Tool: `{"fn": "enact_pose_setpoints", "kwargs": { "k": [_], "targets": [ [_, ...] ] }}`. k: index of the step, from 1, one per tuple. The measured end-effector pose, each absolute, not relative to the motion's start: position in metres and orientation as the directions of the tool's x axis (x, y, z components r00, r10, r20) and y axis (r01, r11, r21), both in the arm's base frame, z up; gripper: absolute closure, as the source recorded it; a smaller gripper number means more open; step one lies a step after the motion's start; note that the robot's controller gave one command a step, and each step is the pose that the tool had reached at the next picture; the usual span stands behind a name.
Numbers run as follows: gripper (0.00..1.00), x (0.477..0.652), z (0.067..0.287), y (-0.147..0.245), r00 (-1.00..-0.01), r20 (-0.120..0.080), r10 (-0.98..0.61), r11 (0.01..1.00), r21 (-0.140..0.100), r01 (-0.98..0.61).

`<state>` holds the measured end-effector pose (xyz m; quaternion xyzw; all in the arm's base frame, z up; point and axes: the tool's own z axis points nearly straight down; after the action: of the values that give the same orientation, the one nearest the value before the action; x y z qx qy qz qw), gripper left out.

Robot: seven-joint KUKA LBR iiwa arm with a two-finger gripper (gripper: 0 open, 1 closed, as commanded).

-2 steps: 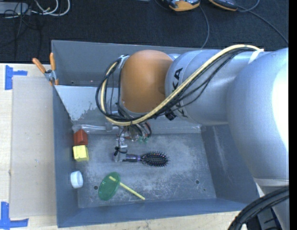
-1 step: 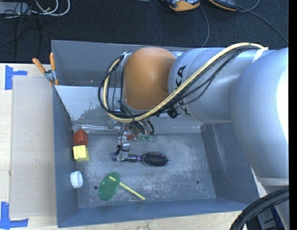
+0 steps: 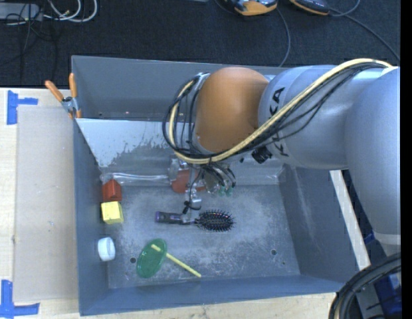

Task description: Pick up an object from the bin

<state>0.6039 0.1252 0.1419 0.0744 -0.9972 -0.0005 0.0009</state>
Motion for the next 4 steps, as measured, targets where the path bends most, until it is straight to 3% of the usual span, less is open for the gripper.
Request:
{"fn": "enact_pose_setpoints", "kwargs": {
  "k": [1,2,3,4],
  "targets": [
    [0.00,0.598,0.134,0.095,-0.991,0.006,-0.135,0.991,-0.002,-0.135],
    [0.00,0.596,0.087,0.092,-0.993,-0.001,-0.116,0.993,0.001,-0.116],
    [1.00,0.586,0.070,0.062,-0.998,0.008,-0.057,0.998,-0.002,-0.057],
    [1.00,0.586,0.070,0.062,-0.998,0.008,-0.056,0.998,-0.002,-0.056]
  ]
}}
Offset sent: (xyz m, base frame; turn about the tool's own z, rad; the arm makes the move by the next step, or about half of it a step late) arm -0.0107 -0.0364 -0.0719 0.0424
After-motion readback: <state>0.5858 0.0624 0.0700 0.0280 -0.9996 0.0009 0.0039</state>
